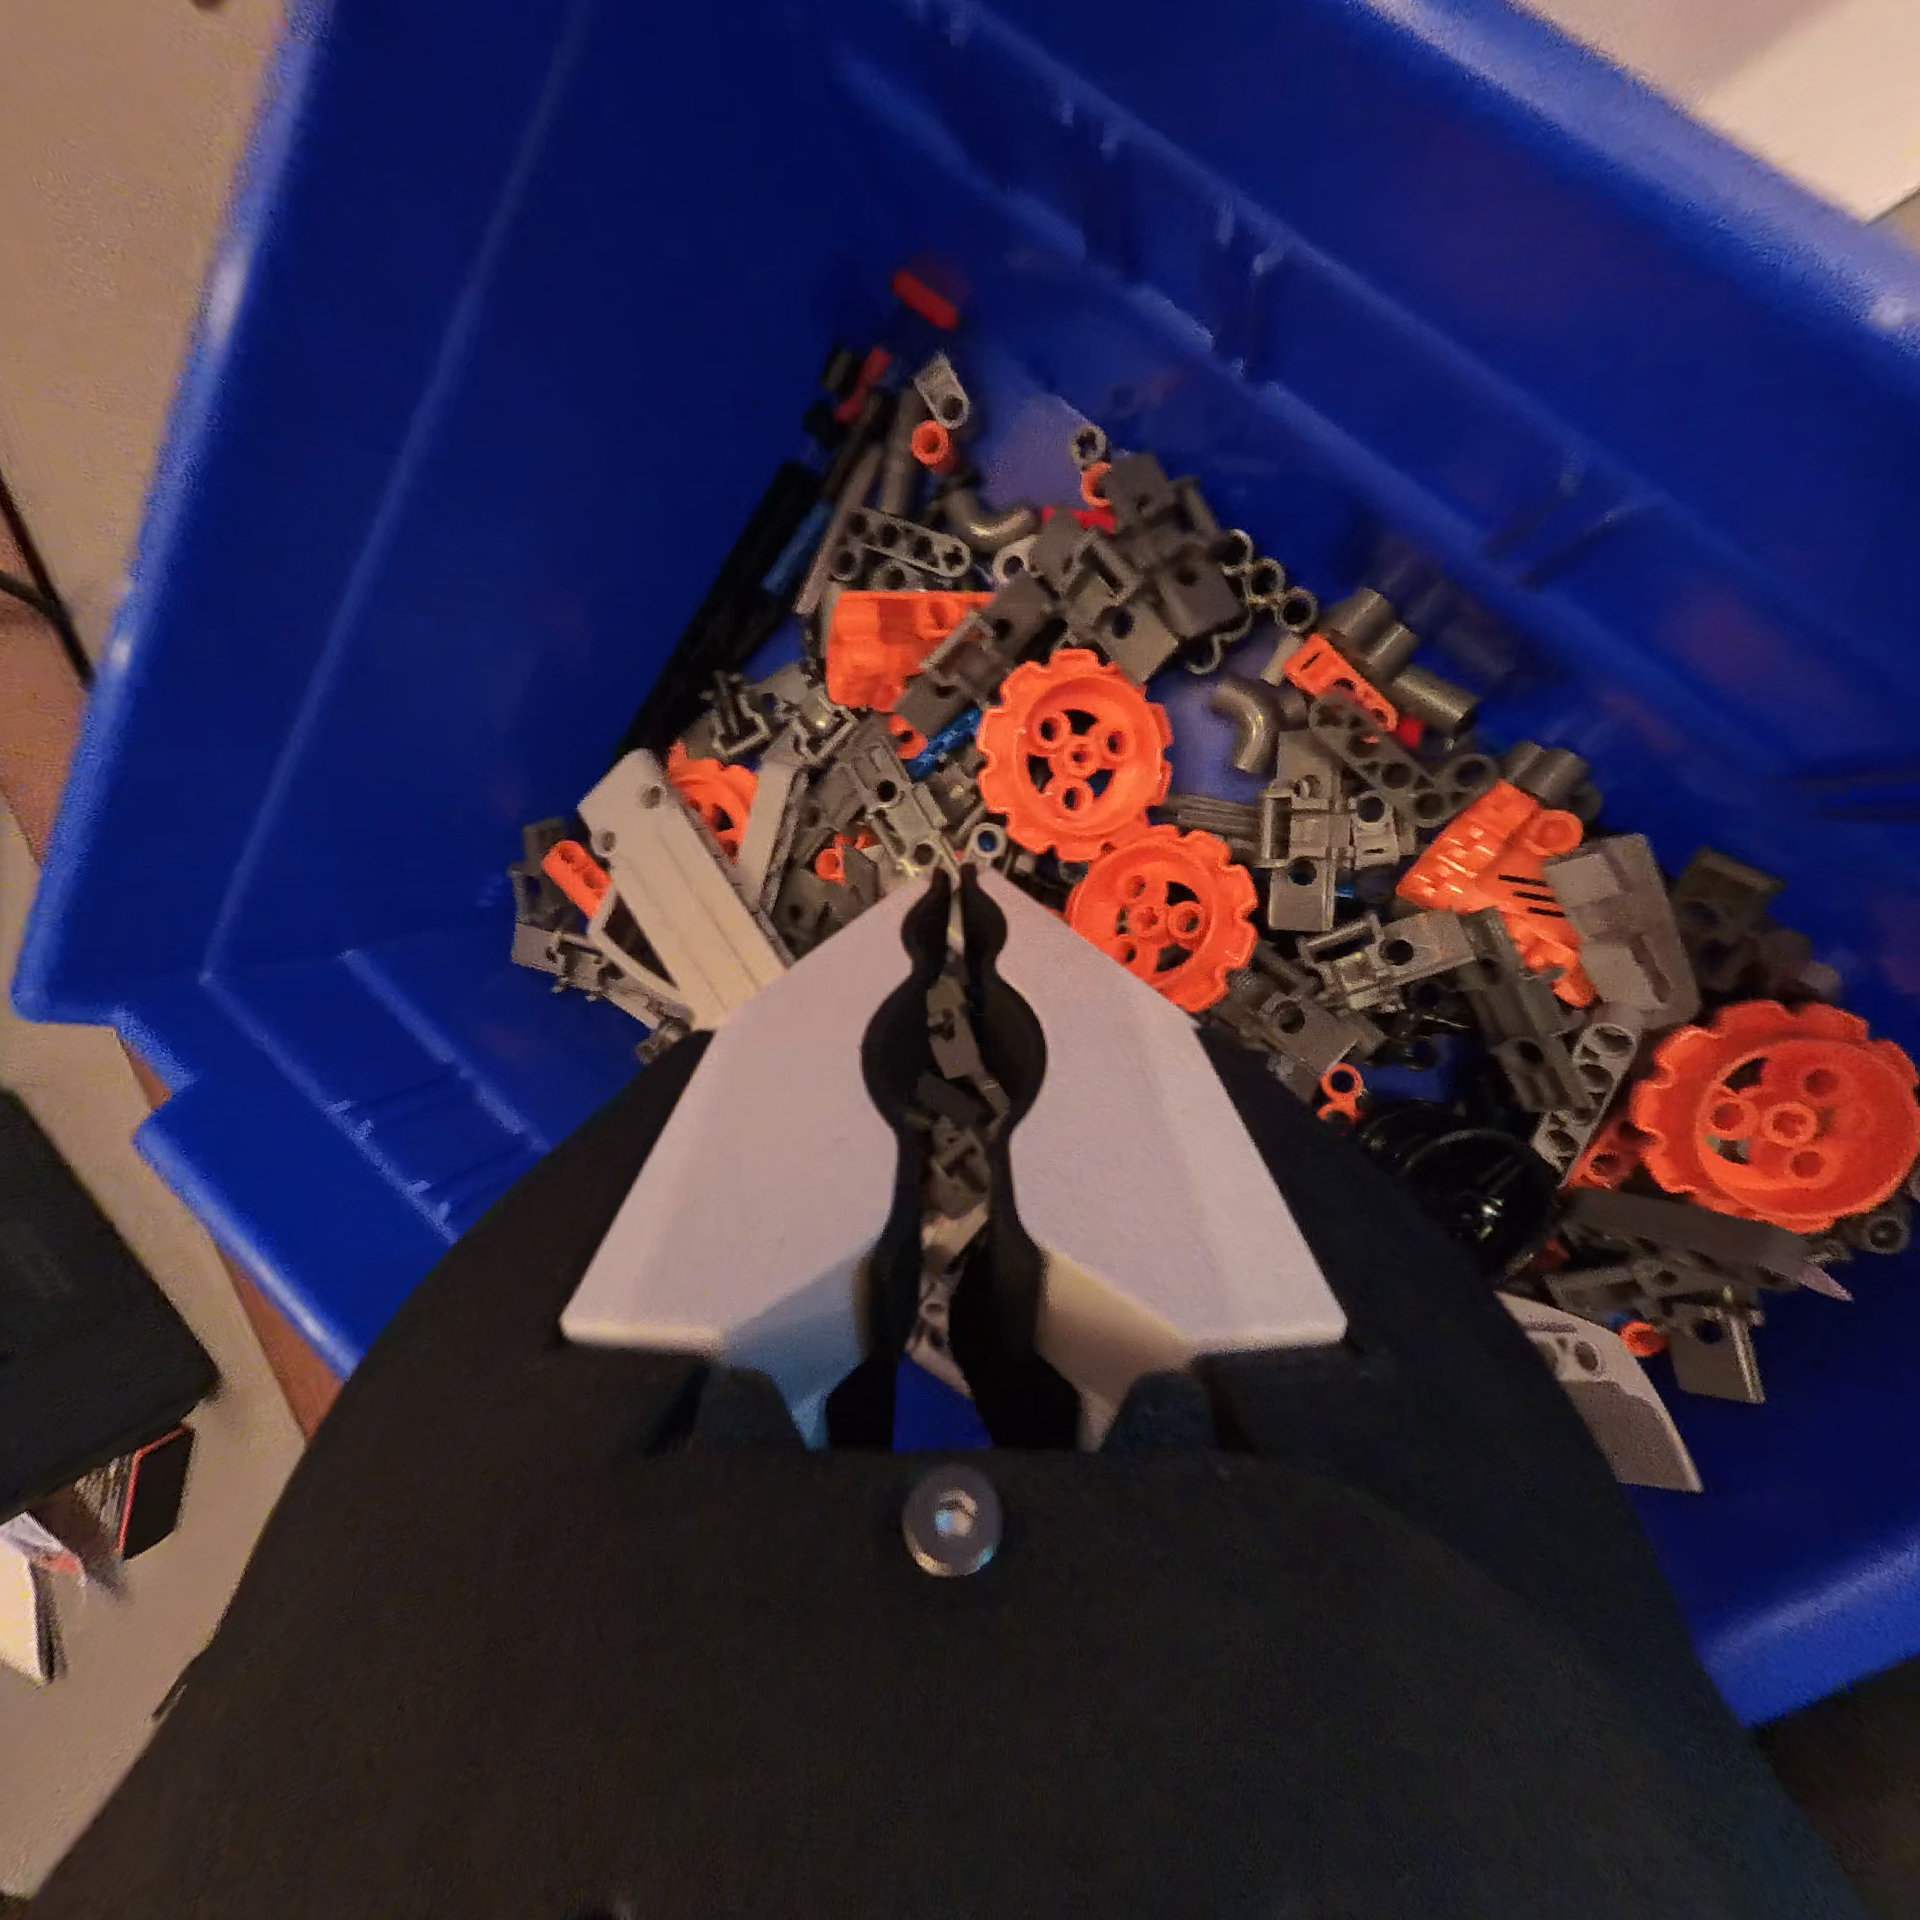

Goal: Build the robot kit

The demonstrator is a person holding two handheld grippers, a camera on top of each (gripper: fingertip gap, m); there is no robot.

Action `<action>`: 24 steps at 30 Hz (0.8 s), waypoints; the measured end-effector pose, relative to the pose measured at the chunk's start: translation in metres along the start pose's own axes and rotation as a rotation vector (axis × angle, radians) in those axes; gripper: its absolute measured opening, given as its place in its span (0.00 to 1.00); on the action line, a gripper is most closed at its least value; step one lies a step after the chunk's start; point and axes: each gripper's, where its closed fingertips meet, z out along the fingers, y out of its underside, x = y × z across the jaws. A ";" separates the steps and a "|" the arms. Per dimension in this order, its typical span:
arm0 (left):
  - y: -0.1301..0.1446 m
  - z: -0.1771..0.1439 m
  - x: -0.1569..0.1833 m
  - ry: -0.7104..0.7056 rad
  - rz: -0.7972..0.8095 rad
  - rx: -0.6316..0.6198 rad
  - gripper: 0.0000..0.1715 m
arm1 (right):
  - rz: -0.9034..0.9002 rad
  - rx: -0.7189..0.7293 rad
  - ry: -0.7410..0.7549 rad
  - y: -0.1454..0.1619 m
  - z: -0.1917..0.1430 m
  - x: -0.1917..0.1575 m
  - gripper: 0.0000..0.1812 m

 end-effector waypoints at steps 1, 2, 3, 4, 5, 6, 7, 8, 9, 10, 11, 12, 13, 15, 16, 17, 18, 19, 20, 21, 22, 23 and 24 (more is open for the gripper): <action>-0.003 -0.004 0.001 0.026 0.000 0.015 0.03 | 0.001 0.000 0.002 0.000 0.000 0.001 0.09; -0.008 -0.009 0.008 0.078 0.005 0.040 0.05 | 0.002 0.000 0.002 0.001 0.000 0.001 0.09; -0.015 -0.014 0.019 0.144 0.011 0.069 0.06 | 0.003 0.000 0.003 0.001 0.000 0.001 0.09; -0.021 -0.019 0.034 0.222 0.035 0.092 0.07 | 0.006 -0.002 0.004 0.002 0.000 0.002 0.09; -0.025 -0.023 0.051 0.297 0.076 0.108 0.08 | 0.008 -0.004 0.006 0.002 0.000 0.003 0.10; -0.028 -0.026 0.063 0.345 0.103 0.120 0.09 | 0.010 -0.004 0.009 0.003 0.000 0.003 0.10; -0.030 -0.026 0.073 0.382 0.115 0.121 0.10 | 0.010 -0.001 0.011 0.002 0.000 0.004 0.10; -0.030 -0.025 0.081 0.416 0.127 0.114 0.10 | 0.012 0.000 0.014 0.002 -0.001 0.004 0.09; -0.030 -0.021 0.085 0.420 0.133 0.106 0.11 | 0.013 -0.002 0.016 0.003 -0.001 0.004 0.10; -0.031 -0.015 0.084 0.406 0.130 0.098 0.11 | 0.014 -0.003 0.019 0.003 -0.001 0.005 0.10; -0.028 -0.008 0.085 0.404 0.128 0.071 0.11 | 0.014 -0.004 0.022 0.003 -0.001 0.005 0.09; -0.023 -0.002 0.086 0.402 0.131 0.037 0.11 | 0.015 -0.004 0.024 0.003 -0.001 0.006 0.09; -0.021 0.004 0.081 0.375 0.121 0.020 0.11 | 0.016 -0.005 0.027 0.003 -0.001 0.006 0.09; -0.019 0.006 0.078 0.390 0.097 0.010 0.11 | 0.018 -0.009 0.031 0.004 -0.001 0.007 0.10; -0.017 0.008 0.069 0.349 0.098 0.003 0.11 | 0.018 -0.012 0.034 0.005 -0.001 0.008 0.10; -0.015 0.009 0.061 0.321 0.092 0.000 0.10 | 0.019 -0.013 0.039 0.006 -0.002 0.008 0.10; -0.012 0.009 0.056 0.317 0.082 -0.011 0.11 | 0.022 -0.011 0.042 0.006 -0.003 0.009 0.10; -0.010 0.009 0.049 0.297 0.073 -0.013 0.11 | 0.027 -0.007 0.044 0.006 -0.004 0.010 0.10; -0.011 0.008 0.040 0.264 0.061 0.001 0.11 | 0.031 -0.003 0.044 0.006 -0.005 0.011 0.10; -0.012 0.006 0.034 0.250 0.045 0.016 0.11 | 0.033 -0.002 0.044 0.006 -0.005 0.011 0.10; -0.012 0.004 0.029 0.241 0.028 0.020 0.11 | 0.034 -0.004 0.045 0.006 -0.005 0.012 0.10; -0.011 0.002 0.022 0.217 0.017 0.015 0.09 | 0.033 -0.007 0.046 0.007 -0.005 0.012 0.10; -0.009 0.000 0.014 0.176 0.012 0.005 0.09 | 0.031 -0.011 0.046 0.007 -0.005 0.011 0.10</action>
